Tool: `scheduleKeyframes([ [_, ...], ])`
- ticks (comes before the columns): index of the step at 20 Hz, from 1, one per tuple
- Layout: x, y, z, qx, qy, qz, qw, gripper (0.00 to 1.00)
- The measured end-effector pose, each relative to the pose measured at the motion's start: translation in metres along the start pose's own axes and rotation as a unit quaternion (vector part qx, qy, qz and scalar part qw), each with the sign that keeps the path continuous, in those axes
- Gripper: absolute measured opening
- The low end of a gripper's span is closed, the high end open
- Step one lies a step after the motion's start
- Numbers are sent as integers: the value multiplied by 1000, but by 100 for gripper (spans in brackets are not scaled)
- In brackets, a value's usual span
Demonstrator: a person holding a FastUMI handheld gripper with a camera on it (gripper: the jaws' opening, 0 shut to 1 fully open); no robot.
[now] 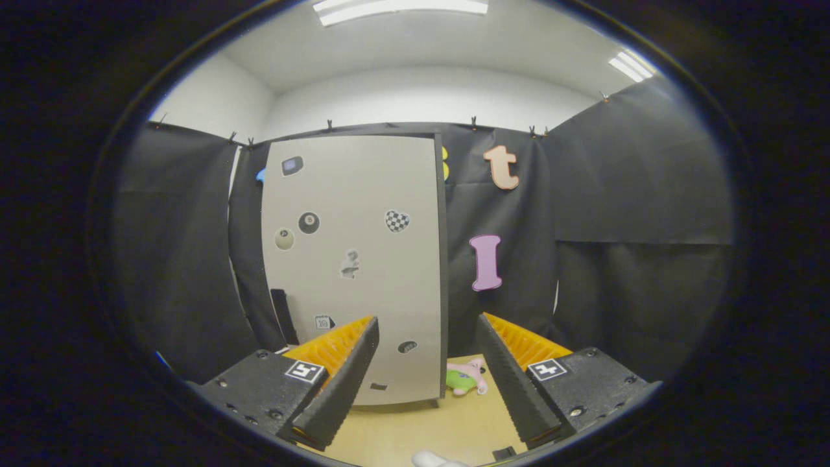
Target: Open the shoe cabinet door, grab the shoes and put them into the shoe cabinet, then close the shoe cabinet door.
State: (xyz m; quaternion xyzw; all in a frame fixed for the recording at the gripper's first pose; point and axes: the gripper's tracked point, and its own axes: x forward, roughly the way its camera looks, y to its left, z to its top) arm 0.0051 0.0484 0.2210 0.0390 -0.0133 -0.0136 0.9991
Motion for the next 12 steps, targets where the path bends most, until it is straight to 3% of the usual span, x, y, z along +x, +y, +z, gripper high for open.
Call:
scheduleKeyframes([
  [12,7,10,-10,-19,15,4,1000,99],
])
